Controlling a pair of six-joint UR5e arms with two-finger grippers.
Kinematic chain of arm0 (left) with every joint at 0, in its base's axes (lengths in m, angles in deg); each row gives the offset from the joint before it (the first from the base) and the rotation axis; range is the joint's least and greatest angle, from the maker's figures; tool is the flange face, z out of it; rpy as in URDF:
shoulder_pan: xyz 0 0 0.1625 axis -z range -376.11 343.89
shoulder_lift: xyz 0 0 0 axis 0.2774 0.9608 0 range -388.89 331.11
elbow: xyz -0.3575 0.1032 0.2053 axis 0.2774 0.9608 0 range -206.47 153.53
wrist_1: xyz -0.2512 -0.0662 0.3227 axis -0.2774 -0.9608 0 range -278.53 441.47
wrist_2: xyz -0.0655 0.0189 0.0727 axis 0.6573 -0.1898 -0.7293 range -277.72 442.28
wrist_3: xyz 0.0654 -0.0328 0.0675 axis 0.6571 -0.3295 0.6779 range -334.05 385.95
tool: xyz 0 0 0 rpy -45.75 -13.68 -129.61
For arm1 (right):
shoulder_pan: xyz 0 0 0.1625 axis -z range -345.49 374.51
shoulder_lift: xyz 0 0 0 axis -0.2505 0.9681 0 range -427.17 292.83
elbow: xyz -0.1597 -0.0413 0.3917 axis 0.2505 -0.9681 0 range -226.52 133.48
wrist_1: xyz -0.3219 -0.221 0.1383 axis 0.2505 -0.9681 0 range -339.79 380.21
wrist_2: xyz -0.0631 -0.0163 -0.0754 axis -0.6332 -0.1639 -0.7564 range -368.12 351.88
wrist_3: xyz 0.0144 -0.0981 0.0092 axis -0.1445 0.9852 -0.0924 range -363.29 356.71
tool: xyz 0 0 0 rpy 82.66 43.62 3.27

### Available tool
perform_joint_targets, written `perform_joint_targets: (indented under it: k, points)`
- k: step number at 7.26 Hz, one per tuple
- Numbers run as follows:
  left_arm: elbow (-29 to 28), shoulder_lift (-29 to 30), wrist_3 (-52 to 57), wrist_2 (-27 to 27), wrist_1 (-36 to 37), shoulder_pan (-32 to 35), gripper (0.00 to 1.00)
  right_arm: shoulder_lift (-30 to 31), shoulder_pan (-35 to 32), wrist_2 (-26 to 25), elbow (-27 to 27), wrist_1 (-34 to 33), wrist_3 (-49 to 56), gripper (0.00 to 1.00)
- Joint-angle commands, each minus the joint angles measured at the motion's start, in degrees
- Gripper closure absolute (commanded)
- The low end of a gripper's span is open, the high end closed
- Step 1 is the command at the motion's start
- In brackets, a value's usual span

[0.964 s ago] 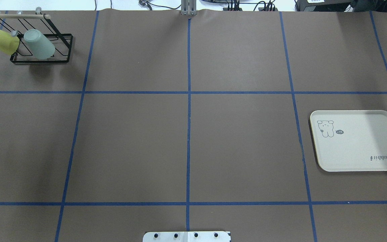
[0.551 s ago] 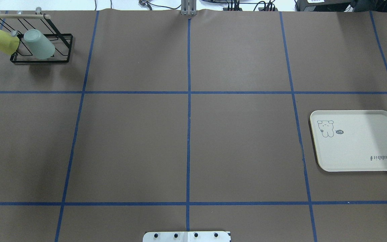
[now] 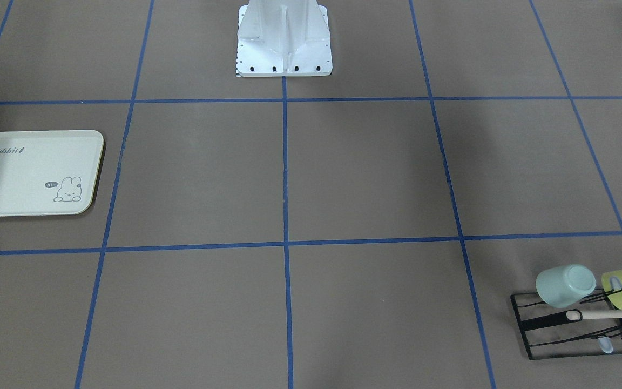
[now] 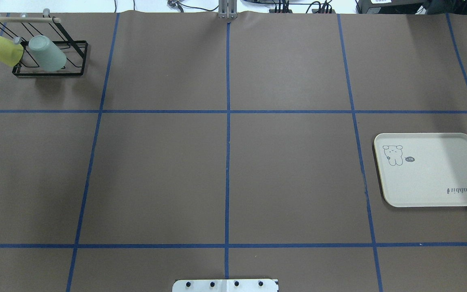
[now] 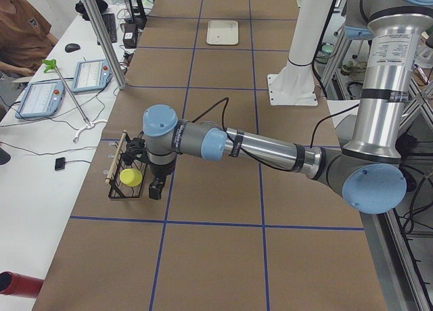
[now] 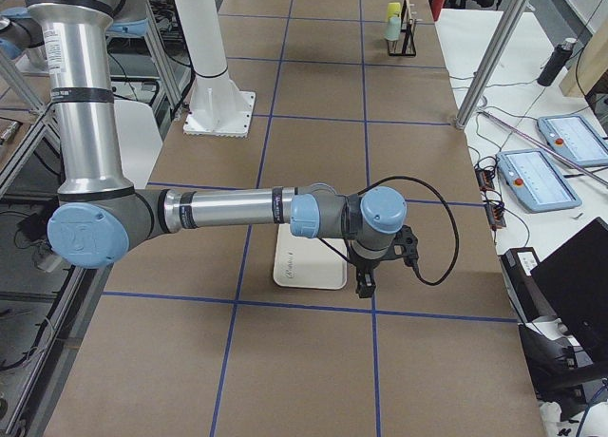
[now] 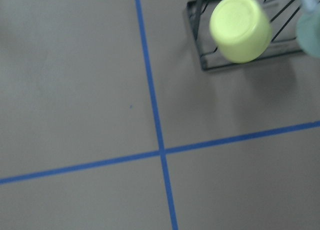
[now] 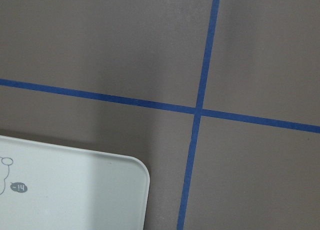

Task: Left arm grabs green cup and hands to right arm on tray

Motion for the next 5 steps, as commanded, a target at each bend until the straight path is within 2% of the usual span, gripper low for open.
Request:
perform_joint_targets:
  k: [1,4,5]
  points:
    - [1.25,3.97,-8.45,0.04,-0.12,-0.63,0.0,-0.07,0.07,0.0,0.0,0.0,0.0,0.0]
    - [2.74,6.8,-11.52,0.21,-1.35,-6.07,0.0,0.28,0.07,0.09,0.18,0.0,0.0,0.0]
    - [2.93,7.32,-17.18,0.21,-3.53,-6.69,0.0,0.28,0.07,0.09,0.18,0.0,-0.09,0.0]
